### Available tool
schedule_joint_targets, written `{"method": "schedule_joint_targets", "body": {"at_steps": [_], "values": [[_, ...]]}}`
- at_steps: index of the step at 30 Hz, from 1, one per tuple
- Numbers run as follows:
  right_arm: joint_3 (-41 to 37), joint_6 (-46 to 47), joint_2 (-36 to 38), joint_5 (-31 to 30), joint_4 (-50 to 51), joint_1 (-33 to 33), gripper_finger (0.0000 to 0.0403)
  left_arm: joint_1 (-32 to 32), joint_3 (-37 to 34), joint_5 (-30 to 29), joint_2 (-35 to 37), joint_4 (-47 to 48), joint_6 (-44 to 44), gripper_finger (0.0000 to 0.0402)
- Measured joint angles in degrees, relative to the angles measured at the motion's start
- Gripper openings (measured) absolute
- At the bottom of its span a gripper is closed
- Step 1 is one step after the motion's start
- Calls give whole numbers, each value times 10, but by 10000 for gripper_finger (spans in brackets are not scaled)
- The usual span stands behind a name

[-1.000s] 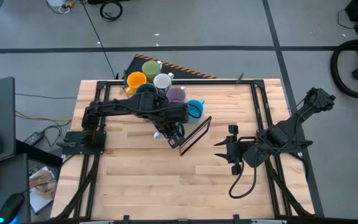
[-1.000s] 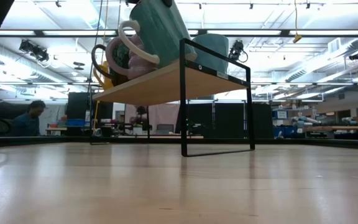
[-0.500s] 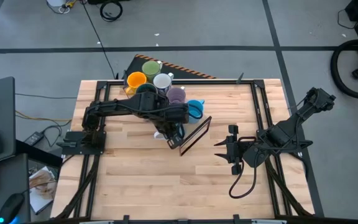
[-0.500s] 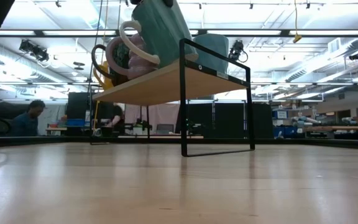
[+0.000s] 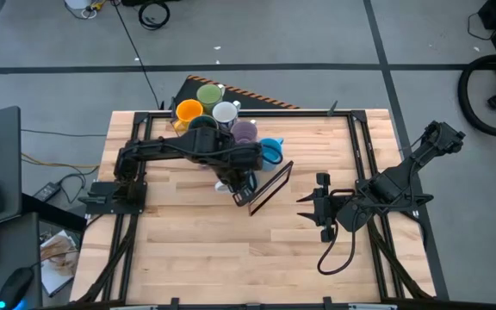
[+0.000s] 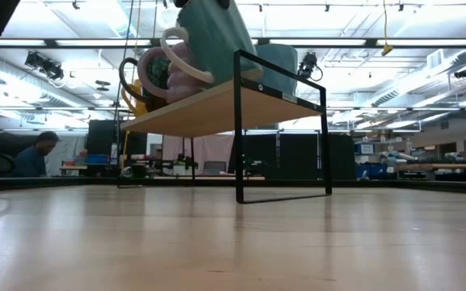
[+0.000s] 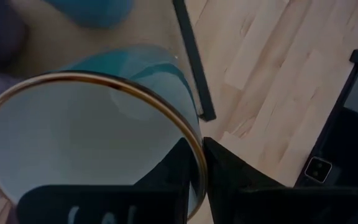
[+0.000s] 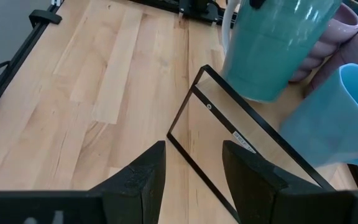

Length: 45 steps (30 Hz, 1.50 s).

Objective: Place coffee mugs
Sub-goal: Put the green mug on the shelf, then return to Home Position

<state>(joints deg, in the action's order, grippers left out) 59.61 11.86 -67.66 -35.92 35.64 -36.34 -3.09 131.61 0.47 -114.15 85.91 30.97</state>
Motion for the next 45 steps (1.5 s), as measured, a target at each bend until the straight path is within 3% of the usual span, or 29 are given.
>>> {"method": "schedule_joint_targets", "body": {"at_steps": [9, 21, 45], "values": [[0, 0, 0, 0, 0, 0, 165, 0, 0, 0, -1, -19, -4, 43], [0, 0, 0, 1, 0, 0, 165, 0, 0, 5, -1, -27, -17, 130], [0, 6, 0, 11, 0, 0, 165, 0, 0, -2, -1, -53, -47, 133]]}}
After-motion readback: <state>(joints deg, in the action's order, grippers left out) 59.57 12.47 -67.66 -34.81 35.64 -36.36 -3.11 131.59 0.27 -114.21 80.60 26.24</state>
